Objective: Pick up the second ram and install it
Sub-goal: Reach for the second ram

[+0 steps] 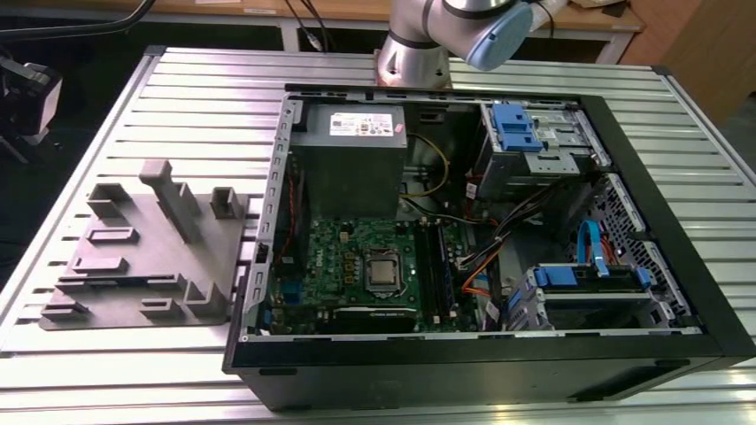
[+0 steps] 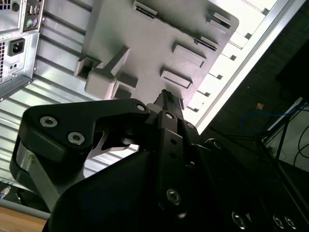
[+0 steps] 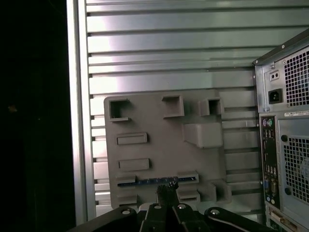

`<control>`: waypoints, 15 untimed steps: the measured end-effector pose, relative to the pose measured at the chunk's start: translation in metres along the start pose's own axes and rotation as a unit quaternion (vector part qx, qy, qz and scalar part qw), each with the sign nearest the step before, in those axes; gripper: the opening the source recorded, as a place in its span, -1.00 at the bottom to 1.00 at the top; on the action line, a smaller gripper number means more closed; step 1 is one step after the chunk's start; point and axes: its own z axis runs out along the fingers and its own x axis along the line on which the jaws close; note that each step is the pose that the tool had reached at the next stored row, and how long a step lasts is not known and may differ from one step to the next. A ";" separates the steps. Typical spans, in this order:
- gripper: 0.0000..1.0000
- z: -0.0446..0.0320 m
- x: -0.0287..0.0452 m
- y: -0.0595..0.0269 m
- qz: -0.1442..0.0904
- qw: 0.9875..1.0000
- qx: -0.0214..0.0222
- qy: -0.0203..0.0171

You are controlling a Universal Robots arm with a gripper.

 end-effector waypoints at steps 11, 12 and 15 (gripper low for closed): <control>-0.86 0.0030 0.0007 -0.0002 0.000 1.000 -0.001 0.000; -0.86 0.0034 0.0008 -0.0002 0.000 1.000 -0.001 0.000; -0.86 0.0041 0.0009 -0.0003 0.000 1.000 -0.001 0.000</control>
